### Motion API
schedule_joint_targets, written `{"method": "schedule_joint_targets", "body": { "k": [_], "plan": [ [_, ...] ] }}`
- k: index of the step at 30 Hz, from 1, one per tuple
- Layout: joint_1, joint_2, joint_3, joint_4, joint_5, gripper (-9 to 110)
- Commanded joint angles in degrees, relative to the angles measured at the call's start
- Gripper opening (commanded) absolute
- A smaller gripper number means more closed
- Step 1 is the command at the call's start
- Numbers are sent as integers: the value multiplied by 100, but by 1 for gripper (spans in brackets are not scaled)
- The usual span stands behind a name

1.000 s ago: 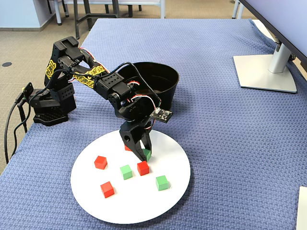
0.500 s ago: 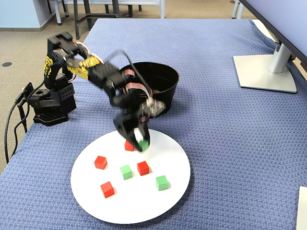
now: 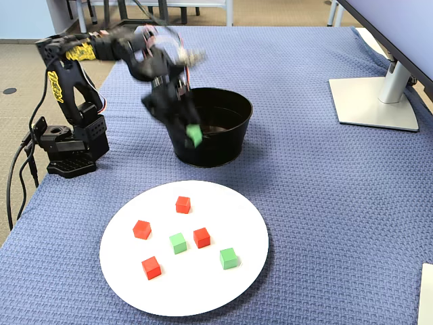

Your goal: Pick up the green cubes from the white plate and place them in the black recipient

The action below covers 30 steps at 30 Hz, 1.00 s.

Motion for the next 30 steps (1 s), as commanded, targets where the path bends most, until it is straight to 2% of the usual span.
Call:
{"method": "schedule_joint_targets", "body": {
  "k": [1,7,15,16,18,20,26,30],
  "plan": [
    [-756,879,35,176,211,0],
    [-2039,949,132,475,756,0],
    [-3278,650,562,53,1529,0],
    [-3331,633,554,0,1635,7],
    [-3340,598,545,-18,1591,29],
    [-3278,589,589,-26,1406,33],
    [-2856,694,677,-105,1257,34],
    [-2145,668,360,35,1063,33]
  ]
}}
